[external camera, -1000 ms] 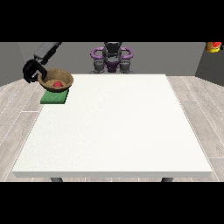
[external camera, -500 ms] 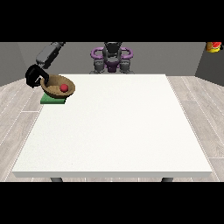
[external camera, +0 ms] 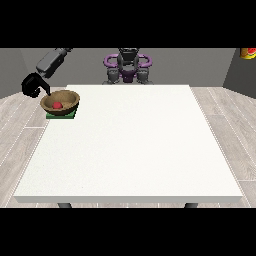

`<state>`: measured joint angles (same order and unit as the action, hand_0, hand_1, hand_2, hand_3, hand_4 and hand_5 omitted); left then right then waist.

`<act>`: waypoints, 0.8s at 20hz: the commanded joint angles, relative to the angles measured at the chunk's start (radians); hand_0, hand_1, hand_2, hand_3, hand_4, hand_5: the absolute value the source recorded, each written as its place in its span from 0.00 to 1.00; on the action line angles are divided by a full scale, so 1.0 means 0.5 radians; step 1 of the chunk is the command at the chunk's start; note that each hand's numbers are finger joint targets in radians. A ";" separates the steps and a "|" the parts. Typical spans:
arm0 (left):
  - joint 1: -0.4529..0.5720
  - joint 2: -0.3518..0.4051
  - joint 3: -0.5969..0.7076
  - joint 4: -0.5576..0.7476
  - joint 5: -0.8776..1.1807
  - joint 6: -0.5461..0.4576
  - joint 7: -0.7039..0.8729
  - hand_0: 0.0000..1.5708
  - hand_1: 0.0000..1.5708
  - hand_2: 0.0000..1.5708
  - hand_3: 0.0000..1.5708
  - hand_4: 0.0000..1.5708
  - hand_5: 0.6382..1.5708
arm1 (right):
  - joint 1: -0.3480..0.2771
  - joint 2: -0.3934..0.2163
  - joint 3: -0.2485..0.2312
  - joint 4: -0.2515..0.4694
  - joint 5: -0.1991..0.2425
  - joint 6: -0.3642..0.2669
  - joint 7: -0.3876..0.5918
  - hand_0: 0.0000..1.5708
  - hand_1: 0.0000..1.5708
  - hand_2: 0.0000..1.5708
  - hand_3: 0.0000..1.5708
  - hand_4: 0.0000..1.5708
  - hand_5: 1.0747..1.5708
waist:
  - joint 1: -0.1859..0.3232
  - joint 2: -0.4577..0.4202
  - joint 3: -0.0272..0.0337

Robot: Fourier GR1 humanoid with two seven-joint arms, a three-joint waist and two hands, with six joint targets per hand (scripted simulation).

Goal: Pick the cup and pour the ball into the bowl, then pick the bowl and place it on the pad

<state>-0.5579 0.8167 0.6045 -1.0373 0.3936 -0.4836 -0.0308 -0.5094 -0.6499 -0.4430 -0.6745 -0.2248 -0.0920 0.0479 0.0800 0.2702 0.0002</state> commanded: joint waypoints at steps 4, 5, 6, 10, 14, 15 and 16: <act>-0.048 0.092 0.004 0.112 -0.011 -0.034 -0.101 0.00 0.00 0.00 0.00 0.76 0.99 | -0.177 0.177 0.017 0.011 -0.019 -0.133 -0.090 0.92 0.92 0.88 0.48 0.00 0.94 | 0.007 0.093 0.000; 0.033 0.072 0.017 0.133 -0.029 -0.092 -0.215 0.00 0.00 0.00 0.00 0.76 0.99 | -0.171 0.162 -0.008 0.027 -0.038 -0.149 -0.055 0.92 0.92 0.88 0.43 0.00 0.93 | 0.058 0.099 -0.001; 0.010 0.018 -0.053 0.061 -0.048 0.035 -0.071 0.00 0.00 0.00 0.00 0.76 0.99 | -0.178 0.200 0.042 0.059 0.017 -0.206 -0.077 0.91 0.91 0.88 0.43 0.00 0.93 | 0.006 -0.001 0.001; 0.004 0.098 0.041 0.078 0.022 -0.022 -0.163 0.00 0.00 0.00 0.00 0.76 1.00 | -0.196 0.048 -0.003 0.167 0.030 -0.117 -0.220 0.59 0.59 0.70 0.66 0.10 0.88 | 0.052 0.168 0.002; -0.040 0.103 0.005 -0.007 0.054 -0.008 -0.074 0.00 0.00 0.00 0.00 0.77 1.00 | -0.230 -0.003 0.116 0.233 0.120 0.051 -0.202 0.00 0.00 0.00 0.00 0.00 0.73 | 0.075 0.169 0.003; -0.023 0.123 0.000 0.170 -0.007 -0.041 -0.173 0.00 0.00 0.00 0.00 0.77 1.00 | -0.253 0.064 0.209 0.112 0.169 -0.024 -0.050 0.00 0.00 0.00 0.00 0.00 0.68 | 0.039 0.082 -0.001; -0.038 0.106 -0.015 0.007 0.075 -0.013 -0.008 0.00 0.00 0.00 0.00 0.77 1.00 | -0.268 -0.008 0.147 0.261 0.147 0.032 -0.108 0.00 0.00 0.00 0.00 0.00 0.67 | 0.078 0.080 0.002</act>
<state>-0.5665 0.8606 0.6025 -1.0007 0.4008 -0.4944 -0.0915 -0.6239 -0.6352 -0.3833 -0.5962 -0.1681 -0.1088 -0.0060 0.1059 0.3242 -0.0005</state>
